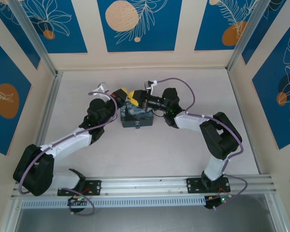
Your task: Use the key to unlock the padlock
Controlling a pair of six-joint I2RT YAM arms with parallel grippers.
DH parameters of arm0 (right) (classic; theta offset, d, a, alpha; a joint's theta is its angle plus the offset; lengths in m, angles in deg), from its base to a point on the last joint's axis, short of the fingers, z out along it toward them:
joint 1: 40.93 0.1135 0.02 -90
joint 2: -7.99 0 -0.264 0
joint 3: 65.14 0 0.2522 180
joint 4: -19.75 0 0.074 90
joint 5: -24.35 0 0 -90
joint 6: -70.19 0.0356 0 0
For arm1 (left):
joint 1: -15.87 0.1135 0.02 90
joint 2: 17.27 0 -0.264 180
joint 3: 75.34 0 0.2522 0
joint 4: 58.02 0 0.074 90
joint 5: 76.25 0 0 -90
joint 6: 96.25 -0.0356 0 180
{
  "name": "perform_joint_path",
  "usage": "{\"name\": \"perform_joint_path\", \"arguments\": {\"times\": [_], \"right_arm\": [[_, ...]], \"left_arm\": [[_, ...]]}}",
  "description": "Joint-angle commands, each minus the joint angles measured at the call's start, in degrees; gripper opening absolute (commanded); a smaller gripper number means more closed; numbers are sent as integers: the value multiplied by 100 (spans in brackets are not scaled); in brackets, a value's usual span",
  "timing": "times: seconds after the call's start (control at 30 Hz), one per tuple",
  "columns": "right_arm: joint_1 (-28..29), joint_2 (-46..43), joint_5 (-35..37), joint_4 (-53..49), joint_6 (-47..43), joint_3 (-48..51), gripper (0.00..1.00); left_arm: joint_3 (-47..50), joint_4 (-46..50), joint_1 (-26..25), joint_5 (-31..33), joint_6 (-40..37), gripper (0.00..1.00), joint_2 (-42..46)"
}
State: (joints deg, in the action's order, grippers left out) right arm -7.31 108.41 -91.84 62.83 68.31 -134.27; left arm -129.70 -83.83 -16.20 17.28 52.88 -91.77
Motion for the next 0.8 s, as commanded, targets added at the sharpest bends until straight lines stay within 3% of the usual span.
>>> {"name": "perform_joint_path", "arguments": {"times": [0.0,0.3,0.53,0.73,0.77], "right_arm": [[-31,73,-107,234,13,-2,23],[-55,71,-114,319,52,53,16],[-101,65,-148,353,48,114,0],[-205,-22,-175,332,-25,352,0],[-231,-69,-181,291,-58,424,0]], "left_arm": [[-16,-34,-71,21,68,0,-28],[-2,9,-96,-3,90,0,-50],[-35,133,-121,-7,123,0,-56],[-224,748,-123,49,16,1,120],[-261,903,-123,81,-41,5,178]]}}
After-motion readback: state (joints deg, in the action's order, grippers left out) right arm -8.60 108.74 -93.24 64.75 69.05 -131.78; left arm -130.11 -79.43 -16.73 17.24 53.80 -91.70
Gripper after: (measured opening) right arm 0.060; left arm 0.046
